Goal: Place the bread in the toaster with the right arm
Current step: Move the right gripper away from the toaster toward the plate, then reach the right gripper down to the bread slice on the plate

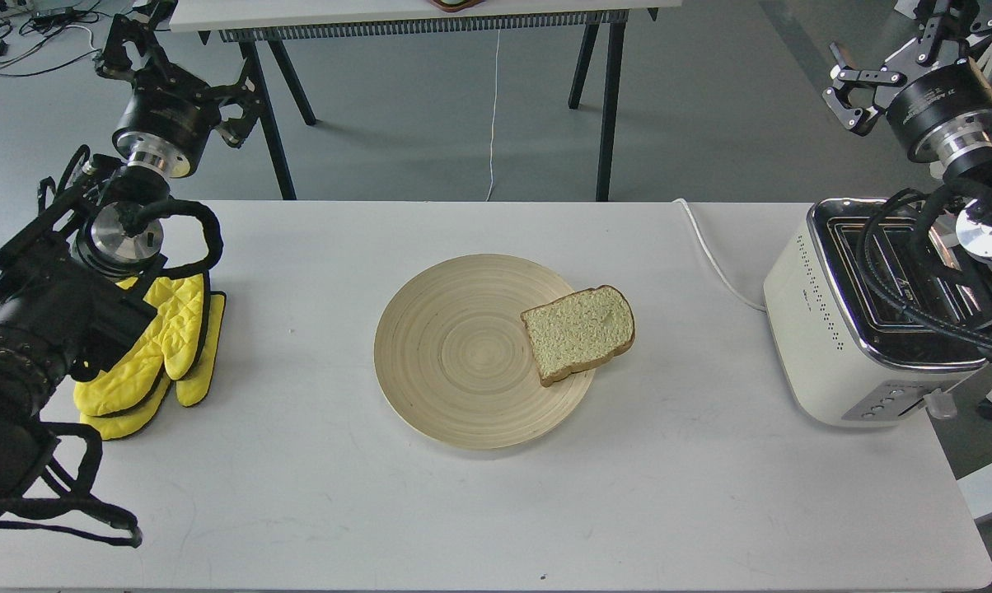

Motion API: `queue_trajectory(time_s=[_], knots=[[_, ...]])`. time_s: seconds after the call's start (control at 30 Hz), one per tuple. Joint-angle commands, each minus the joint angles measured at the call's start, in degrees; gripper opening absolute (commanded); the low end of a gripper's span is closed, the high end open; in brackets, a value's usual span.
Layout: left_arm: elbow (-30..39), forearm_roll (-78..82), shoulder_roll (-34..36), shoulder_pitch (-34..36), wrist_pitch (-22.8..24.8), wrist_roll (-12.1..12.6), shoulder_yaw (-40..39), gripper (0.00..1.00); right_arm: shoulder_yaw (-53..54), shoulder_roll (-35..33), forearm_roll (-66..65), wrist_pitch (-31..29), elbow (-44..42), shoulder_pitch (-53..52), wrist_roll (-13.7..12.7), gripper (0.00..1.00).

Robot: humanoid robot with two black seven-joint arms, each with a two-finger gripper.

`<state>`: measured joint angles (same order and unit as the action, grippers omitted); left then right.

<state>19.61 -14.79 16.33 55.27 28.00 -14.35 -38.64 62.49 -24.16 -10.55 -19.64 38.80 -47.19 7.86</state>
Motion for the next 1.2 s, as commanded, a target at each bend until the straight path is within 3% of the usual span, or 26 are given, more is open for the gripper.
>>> queue_trajectory(time_s=[0.0,0.23,0.37,0.5,0.57,0.8,0.93,1.17], knots=[[0.0,0.0,-0.1,0.0,0.0,-0.2,0.1,1.0,-0.2,0.3,0.1,-0.2,0.2,0.5,0.2,0.99],[0.0,0.0,0.0,-0.1,0.0,-0.2,0.1,1.0,-3.9,0.3,-1.0,2.8,3.7,0.5,0.6,0.99],[0.0,0.0,0.0,-0.1,0.0,-0.2,0.1,1.0,-11.1,-3.7,-2.5,8.6,14.0,0.7,0.6,0.98],[0.0,0.0,0.0,0.0,0.0,-0.2,0.2,1.0,-19.5,-8.6,-13.9,18.6,29.5,1.2,0.7,0.98],[0.0,0.0,0.0,0.0,0.0,-0.2,0.2,1.0,-22.8,-9.1,-19.0,21.6,32.4,1.6,0.8,0.98],[0.0,0.0,0.0,0.0,0.0,-0.2,0.2,1.0,-32.5,-9.4,-35.3,23.9,32.0,3.9,1.1,0.98],[0.0,0.0,0.0,0.0,0.0,-0.2,0.2,1.0,-35.7,-9.0,-37.3,25.4,30.9,7.5,2.2,0.94],[0.0,0.0,0.0,0.0,0.0,-0.2,0.3,1.0,-40.0,-0.5,-39.6,26.9,22.9,9.0,2.3,0.86]])
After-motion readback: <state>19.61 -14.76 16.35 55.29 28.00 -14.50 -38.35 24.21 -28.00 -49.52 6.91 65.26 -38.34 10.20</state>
